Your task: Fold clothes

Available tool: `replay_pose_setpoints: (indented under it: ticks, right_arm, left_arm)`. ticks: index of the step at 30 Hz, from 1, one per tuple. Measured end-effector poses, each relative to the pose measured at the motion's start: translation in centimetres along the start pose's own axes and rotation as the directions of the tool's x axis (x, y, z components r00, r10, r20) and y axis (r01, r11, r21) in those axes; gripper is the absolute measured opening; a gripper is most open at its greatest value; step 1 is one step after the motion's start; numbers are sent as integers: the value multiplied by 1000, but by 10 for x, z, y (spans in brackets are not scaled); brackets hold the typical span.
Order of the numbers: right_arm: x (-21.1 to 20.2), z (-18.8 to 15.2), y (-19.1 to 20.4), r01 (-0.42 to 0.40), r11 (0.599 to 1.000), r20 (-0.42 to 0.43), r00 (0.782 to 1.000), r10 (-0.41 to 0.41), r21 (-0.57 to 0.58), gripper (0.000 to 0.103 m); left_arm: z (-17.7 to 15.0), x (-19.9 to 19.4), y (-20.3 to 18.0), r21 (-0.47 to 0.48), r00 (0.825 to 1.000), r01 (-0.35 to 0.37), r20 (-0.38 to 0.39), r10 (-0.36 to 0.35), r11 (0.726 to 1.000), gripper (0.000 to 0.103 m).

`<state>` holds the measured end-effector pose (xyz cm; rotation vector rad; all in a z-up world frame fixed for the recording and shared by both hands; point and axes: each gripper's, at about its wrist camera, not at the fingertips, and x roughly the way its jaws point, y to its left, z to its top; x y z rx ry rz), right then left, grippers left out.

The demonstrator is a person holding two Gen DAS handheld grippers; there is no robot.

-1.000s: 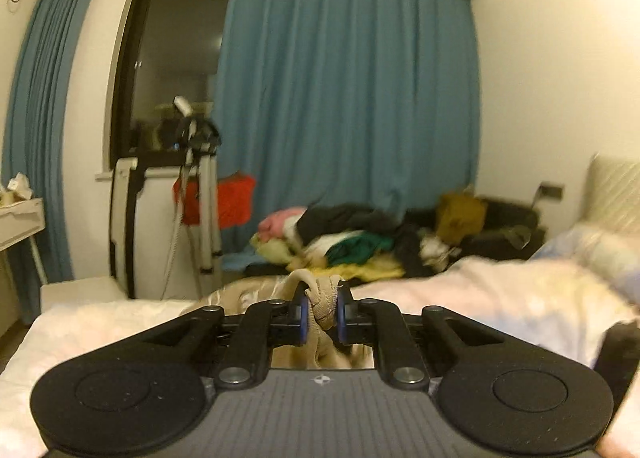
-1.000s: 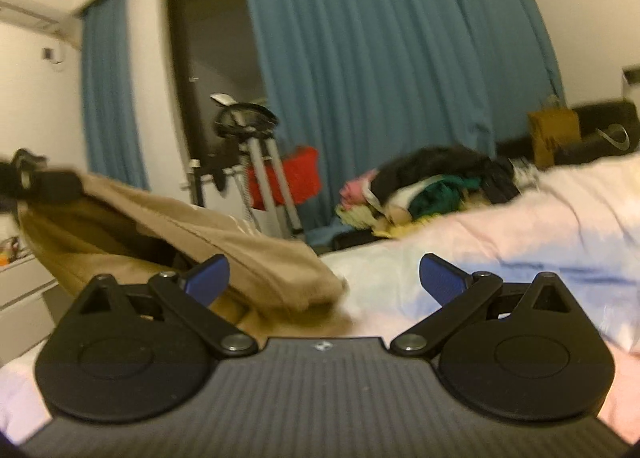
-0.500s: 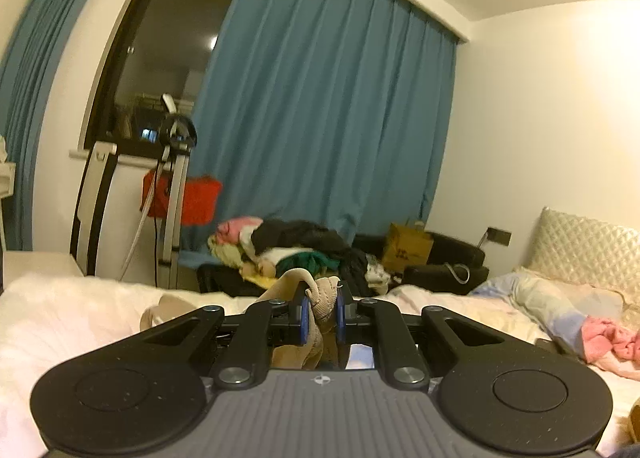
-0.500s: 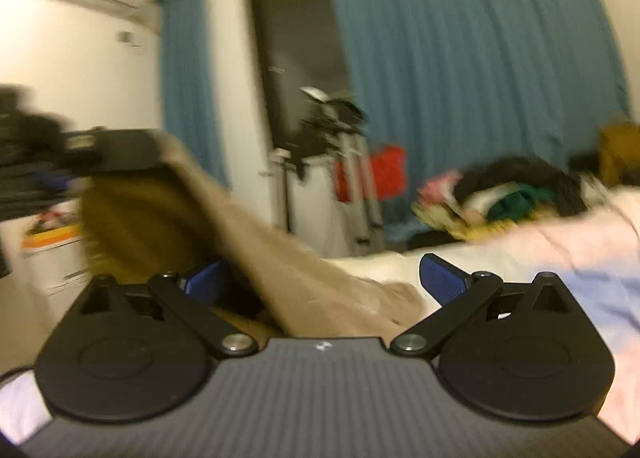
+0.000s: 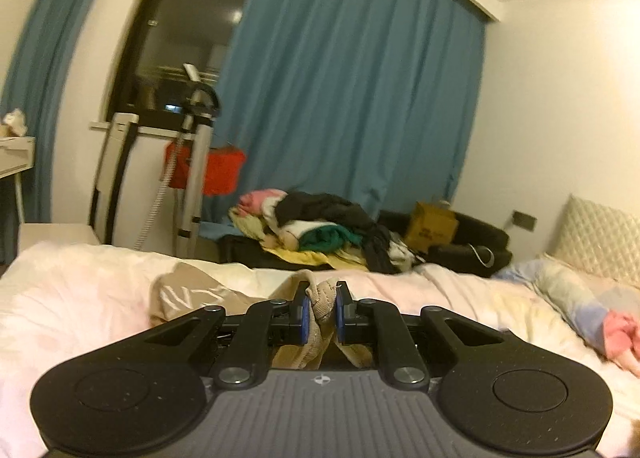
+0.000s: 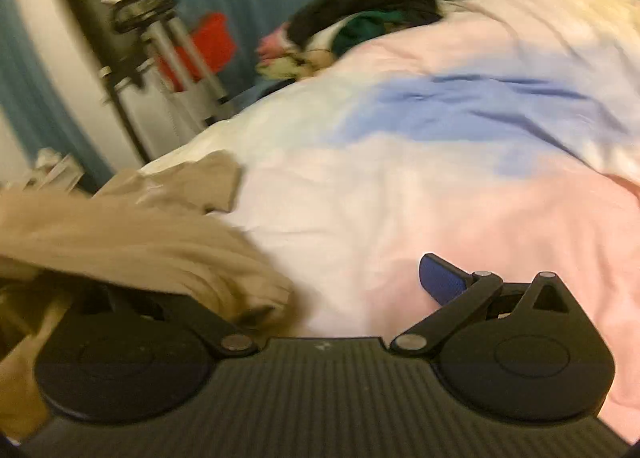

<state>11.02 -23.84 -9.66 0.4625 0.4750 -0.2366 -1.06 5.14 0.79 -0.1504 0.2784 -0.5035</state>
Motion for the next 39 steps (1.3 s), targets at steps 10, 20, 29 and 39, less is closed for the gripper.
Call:
replay_pose_setpoints:
  ticks: [10,20,29,39]
  right_arm:
    - [-58,20,17,44,991,370,929,5,-124,103]
    - [-48,21,19,-22,987,306,950,69,-157,103]
    - [-45,24,15,-26,989,292,954,68,-145,103]
    - [-20,19,-15,147,987,182,974,-134,-60,103]
  left_arm:
    - [-4,16,48,-159,983,-75,-180,46,984,14]
    - [-28,37,40,-16,935,-88,-345,77,996,52]
    - [-52,57,3,248,908,-211,-308,284,945,60]
    - [-35,-1,13,98,909,-344,-216,357,934,78]
